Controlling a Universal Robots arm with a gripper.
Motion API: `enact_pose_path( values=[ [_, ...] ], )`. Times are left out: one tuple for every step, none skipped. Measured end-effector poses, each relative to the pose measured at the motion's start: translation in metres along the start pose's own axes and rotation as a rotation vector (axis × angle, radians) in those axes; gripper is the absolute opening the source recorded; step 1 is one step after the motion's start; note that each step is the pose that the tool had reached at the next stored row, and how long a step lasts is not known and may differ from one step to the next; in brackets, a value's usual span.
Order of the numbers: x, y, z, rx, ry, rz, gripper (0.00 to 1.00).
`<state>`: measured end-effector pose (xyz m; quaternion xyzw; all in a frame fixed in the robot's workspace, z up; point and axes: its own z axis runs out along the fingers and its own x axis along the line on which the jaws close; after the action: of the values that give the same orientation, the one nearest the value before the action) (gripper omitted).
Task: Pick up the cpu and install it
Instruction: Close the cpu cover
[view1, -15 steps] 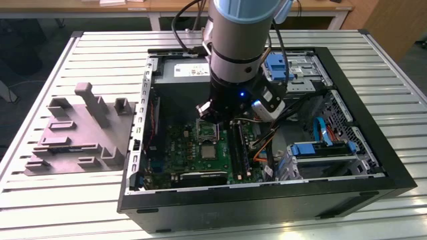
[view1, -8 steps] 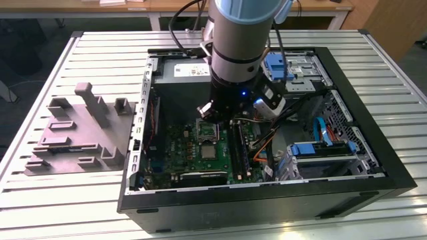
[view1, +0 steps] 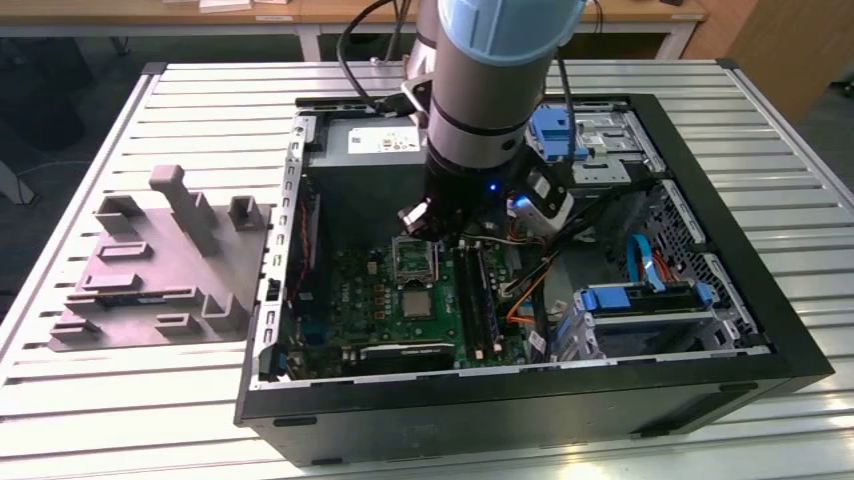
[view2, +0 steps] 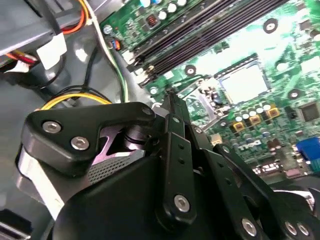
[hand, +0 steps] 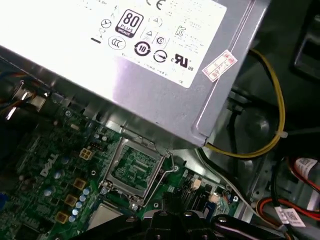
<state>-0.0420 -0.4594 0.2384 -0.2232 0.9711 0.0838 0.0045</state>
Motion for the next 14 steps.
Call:
enact_pose_path(
  values=[
    [-0.0001,-0.0001,0.0008,-0.0015,0.0014,-0.012,0.11],
    [0.0,-0.0002,0.0013,-0.0022,0.0044,-0.029,0.11],
    [0.0,-0.0003,0.0018,-0.003,0.0073,-0.047,0.11],
    [0.0,-0.0004,0.0023,-0.0039,0.0102,-0.065,0.11],
    [0.0001,-0.0005,0.0028,-0.0046,0.0132,-0.083,0.11],
    [0.0001,-0.0006,0.0033,-0.0055,0.0163,-0.102,0.11],
    [0.0001,-0.0006,0.0037,-0.0063,0.019,-0.119,0.11],
    [0.0002,-0.0007,0.004,-0.0072,0.0211,-0.133,0.11],
    [0.0002,-0.0008,0.0044,-0.0092,0.0218,-0.143,0.11],
    [0.0002,-0.0009,0.0048,-0.012,0.0219,-0.153,0.11],
    [0.0002,-0.0009,0.0053,-0.0144,0.0223,-0.164,0.11],
    [0.0002,-0.001,0.0059,-0.016,0.023,-0.177,0.11],
    [0.0002,-0.0011,0.0061,-0.0162,0.0227,-0.183,0.11],
    [0.0002,-0.0011,0.0063,-0.016,0.0225,-0.185,0.11]
  ],
)
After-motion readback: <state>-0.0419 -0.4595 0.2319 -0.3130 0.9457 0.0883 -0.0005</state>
